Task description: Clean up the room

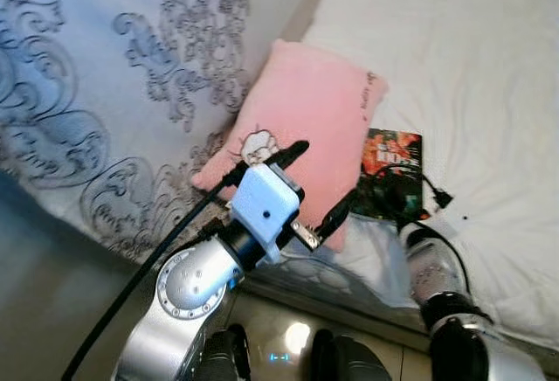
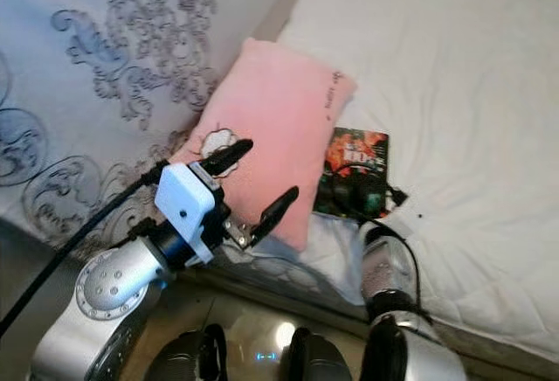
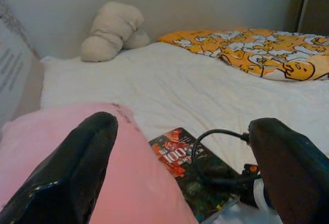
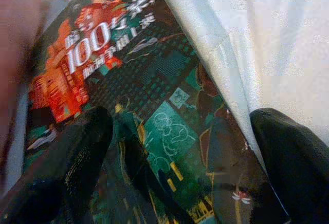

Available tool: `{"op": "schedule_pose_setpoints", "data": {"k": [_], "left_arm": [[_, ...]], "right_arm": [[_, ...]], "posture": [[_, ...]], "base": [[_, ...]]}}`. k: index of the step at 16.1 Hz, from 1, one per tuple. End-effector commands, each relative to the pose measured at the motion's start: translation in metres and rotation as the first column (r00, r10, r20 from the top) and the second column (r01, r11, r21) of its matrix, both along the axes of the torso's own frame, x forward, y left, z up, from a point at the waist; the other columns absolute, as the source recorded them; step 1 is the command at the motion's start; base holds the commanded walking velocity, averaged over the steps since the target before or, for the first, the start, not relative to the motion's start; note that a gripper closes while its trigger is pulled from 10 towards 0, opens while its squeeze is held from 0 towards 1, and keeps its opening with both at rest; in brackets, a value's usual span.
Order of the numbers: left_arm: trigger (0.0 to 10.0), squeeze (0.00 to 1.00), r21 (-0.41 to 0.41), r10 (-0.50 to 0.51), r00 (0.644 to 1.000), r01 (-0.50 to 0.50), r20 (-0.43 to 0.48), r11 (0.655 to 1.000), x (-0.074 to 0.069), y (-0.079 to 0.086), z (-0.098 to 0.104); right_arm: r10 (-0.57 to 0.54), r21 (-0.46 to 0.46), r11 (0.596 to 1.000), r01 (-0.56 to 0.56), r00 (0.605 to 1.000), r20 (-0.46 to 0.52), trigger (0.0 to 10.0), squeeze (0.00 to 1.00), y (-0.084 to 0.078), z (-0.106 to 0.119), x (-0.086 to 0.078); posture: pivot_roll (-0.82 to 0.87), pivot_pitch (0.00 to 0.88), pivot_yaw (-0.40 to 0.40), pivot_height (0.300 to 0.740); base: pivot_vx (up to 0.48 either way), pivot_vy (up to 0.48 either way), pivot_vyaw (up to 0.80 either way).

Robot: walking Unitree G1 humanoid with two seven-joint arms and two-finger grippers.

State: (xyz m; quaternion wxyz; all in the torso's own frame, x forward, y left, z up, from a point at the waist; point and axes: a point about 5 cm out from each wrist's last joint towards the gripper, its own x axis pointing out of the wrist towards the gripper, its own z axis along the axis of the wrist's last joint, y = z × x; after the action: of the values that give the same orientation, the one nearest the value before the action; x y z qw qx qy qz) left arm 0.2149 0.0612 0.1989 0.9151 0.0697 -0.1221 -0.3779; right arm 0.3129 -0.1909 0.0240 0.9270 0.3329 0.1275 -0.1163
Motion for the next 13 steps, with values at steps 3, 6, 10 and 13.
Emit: {"op": "schedule_pose_setpoints", "data": {"k": [3,6,10,13], "left_arm": [[10.0,0.00,-0.006,-0.003,1.000,0.002,-0.005,1.000,-0.001,-0.001,0.002],[10.0,0.00,0.009,0.002,1.000,-0.002,-0.006,1.000,0.001,0.000,0.001],[10.0,0.00,0.021,0.006,1.000,-0.006,-0.007,1.000,0.003,0.000,-0.002],[10.0,0.00,0.021,0.012,1.000,-0.012,0.001,1.000,0.006,-0.001,-0.002]], "right_arm": [[0.215,0.082,0.974,-0.210,0.974,-0.065,10.0,0.00,0.057,-0.024,-0.019],[0.274,0.090,0.959,-0.270,0.961,-0.032,10.0,0.00,0.074,-0.020,-0.023],[0.290,0.086,0.955,-0.283,0.955,-0.071,10.0,0.00,0.079,-0.023,-0.049],[0.342,0.038,0.940,-0.340,0.932,-0.121,10.0,0.00,0.079,-0.027,-0.071]], "posture": [[0.19,0.203,-0.004,0.740],[0.18,0.193,-0.011,0.740],[0.17,0.172,-0.029,0.740],[0.17,0.152,-0.034,0.740]], "base": [[0.000,0.000,0.00],[0.000,0.000,0.00],[0.000,0.000,0.00],[0.000,0.000,0.00]]}}
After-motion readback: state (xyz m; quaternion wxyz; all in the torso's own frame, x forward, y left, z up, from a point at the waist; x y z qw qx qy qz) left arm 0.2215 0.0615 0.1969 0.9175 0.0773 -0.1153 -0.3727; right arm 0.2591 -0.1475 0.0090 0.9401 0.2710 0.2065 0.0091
